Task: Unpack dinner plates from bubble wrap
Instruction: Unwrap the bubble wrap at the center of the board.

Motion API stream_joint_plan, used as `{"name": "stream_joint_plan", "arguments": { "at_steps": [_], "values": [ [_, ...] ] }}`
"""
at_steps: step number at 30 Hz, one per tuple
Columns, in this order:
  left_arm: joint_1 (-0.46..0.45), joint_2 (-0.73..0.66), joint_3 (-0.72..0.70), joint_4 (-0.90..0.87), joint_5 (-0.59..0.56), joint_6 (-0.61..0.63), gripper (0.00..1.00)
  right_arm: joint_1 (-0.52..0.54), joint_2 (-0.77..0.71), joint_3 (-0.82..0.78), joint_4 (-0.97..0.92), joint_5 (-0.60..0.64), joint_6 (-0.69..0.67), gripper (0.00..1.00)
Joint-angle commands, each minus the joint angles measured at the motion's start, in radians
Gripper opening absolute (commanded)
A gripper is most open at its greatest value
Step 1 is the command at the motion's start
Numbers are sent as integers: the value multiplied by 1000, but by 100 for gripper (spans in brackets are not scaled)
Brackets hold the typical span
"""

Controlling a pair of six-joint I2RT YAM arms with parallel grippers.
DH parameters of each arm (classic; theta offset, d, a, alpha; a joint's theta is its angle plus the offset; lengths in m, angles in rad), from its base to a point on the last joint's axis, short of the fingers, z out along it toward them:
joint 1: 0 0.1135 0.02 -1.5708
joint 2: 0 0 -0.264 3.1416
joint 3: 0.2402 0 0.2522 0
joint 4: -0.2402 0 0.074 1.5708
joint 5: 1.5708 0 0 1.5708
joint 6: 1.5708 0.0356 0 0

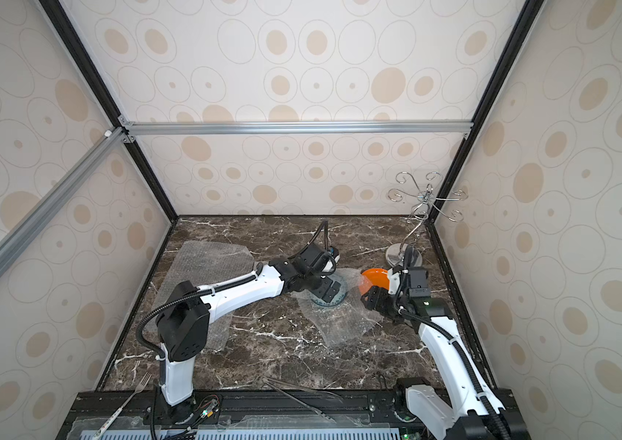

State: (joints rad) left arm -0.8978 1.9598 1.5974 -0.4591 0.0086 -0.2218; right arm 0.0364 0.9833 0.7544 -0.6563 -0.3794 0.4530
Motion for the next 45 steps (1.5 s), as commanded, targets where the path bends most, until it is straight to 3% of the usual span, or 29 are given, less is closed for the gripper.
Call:
{"name": "stream_joint_plan", "arguments": {
  "at_steps": [1,21,27,33,39,45],
  "values": [
    [-16,21,35,21,-19,41,100,-20,-14,-14,-39,-31,-47,75],
    [-30,90,73,46,-24,102,100,-46,207,105,-27,-85,-208,70],
    [-40,134,126,39,12,118,100,-107,247,140,-25,-68,-232,72],
    [-61,203,202,22,-22,142,99,-151,359,220,-69,-71,-299,72],
    [-70,230,215,63,-87,124,100,-150,417,199,-9,-94,-295,64],
    [-84,248,223,91,-72,125,99,-151,439,159,44,-82,-287,68]
  ]
}}
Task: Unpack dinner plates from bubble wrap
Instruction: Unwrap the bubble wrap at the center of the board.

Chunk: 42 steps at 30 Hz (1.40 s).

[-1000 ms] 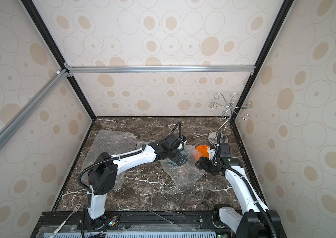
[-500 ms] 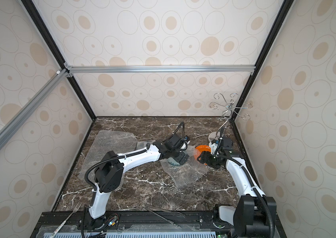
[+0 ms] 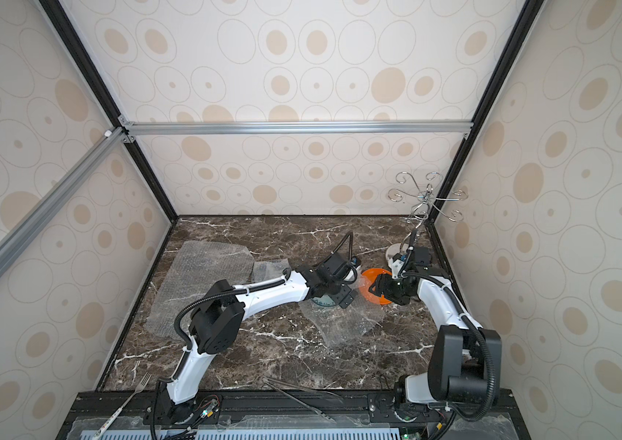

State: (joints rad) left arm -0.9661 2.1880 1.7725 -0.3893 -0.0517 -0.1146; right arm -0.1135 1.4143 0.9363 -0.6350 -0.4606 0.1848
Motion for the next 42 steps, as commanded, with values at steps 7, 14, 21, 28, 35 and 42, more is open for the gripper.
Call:
{"name": "stream_joint_plan", "arguments": {
  "at_steps": [7,14,21,28,35,42],
  "values": [
    [-28,76,100,20,-14,5,99,0,33,-47,103,-18,33,68],
    [-29,89,99,50,-35,-5,93,-2,35,-69,112,-15,40,60],
    [-28,121,123,58,-66,-2,81,-1,26,-103,126,-8,48,63],
    [-28,154,167,48,-79,1,71,-1,25,-122,150,-31,56,57],
    [-29,170,215,17,-88,13,38,7,23,-138,170,-41,69,47],
    [-29,179,255,-18,-92,29,16,39,25,-146,188,-33,86,54]
  ]
}}
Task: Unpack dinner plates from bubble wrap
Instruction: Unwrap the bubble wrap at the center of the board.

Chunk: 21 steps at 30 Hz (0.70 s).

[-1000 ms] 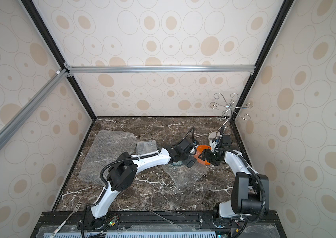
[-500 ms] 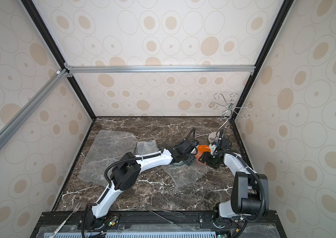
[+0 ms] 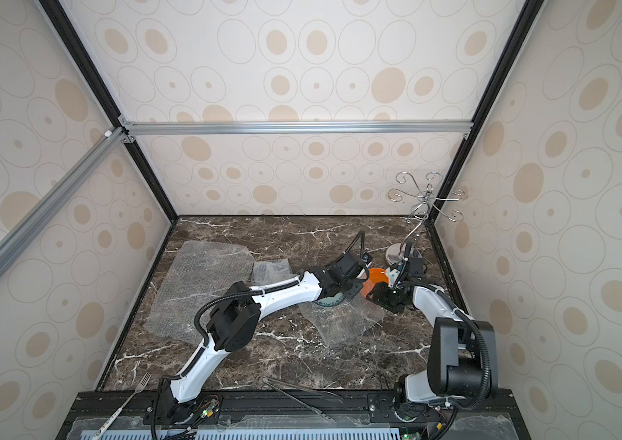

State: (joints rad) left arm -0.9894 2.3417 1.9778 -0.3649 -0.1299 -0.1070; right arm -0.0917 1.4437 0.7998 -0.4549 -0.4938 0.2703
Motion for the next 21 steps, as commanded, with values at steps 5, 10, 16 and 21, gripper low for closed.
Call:
{"name": "stream_joint_plan", "arguments": {
  "at_steps": [5,10,16,21],
  "values": [
    [-5,25,56,-58,-8,23,11,29,3,-8,19,4,18,43],
    [-5,25,65,-69,-11,28,8,33,-10,-17,23,26,28,24],
    [3,25,76,-77,-5,27,0,32,-47,-37,28,23,41,8],
    [21,19,84,-82,-2,27,0,33,-74,-45,19,21,43,0]
  ]
}}
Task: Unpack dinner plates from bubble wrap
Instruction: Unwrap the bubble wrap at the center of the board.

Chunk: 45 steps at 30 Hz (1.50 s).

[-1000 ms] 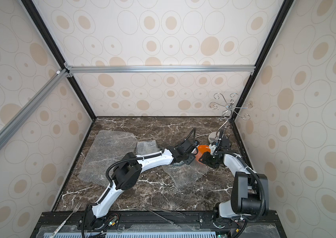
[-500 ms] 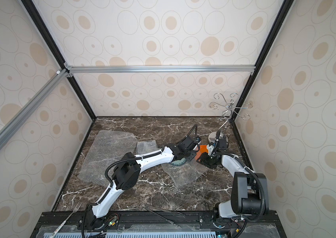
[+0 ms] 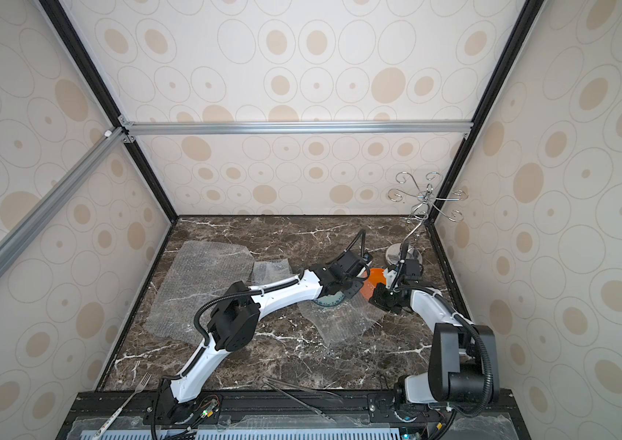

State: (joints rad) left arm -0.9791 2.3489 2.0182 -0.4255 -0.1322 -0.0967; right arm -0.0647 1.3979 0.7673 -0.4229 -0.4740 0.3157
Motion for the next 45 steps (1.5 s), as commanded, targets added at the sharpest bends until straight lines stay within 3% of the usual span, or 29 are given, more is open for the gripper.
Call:
{"name": "stream_joint_plan", "arguments": {
  "at_steps": [1,14,27,30,32,35,41,45],
  "values": [
    [15,9,45,-20,2,18,0,6,-32,-12,-18,2,-4,0],
    [80,-14,83,-42,41,35,0,6,-71,-43,-39,13,-11,0],
    [129,35,212,-131,95,58,2,5,-78,-45,-42,11,-9,0],
    [125,4,149,-117,124,37,16,5,-74,-39,-42,6,-4,0],
    [112,-50,42,-63,140,28,35,5,-70,-29,-49,-2,0,0],
    [86,-130,-96,-1,143,12,54,6,-69,-15,-68,0,8,0],
    [40,-272,-360,139,163,-48,67,4,-64,12,-90,-5,23,0],
    [5,-279,-405,164,157,-61,73,4,-58,21,-90,-14,31,0]
  ]
}}
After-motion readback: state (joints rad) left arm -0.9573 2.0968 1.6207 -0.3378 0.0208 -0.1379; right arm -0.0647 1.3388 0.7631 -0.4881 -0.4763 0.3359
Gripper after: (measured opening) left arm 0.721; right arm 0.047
